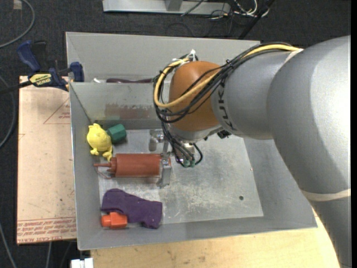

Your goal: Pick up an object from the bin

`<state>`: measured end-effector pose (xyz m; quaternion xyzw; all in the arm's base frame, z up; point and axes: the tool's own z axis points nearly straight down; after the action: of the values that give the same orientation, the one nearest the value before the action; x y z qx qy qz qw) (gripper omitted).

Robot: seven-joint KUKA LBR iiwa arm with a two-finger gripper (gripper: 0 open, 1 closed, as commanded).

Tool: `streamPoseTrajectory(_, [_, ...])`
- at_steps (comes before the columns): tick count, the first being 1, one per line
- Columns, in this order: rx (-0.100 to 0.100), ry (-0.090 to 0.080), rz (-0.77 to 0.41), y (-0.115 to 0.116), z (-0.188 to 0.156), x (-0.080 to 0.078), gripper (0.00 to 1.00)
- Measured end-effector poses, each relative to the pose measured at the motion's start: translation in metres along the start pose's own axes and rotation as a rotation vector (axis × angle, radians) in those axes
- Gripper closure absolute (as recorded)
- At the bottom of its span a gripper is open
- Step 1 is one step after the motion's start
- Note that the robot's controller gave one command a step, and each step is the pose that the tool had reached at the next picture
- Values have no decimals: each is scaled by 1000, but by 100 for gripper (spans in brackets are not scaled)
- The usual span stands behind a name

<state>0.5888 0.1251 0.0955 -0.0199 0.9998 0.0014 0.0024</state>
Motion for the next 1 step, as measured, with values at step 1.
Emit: streamPoseTrajectory(1, [-2,4,-4,17,15,8,0])
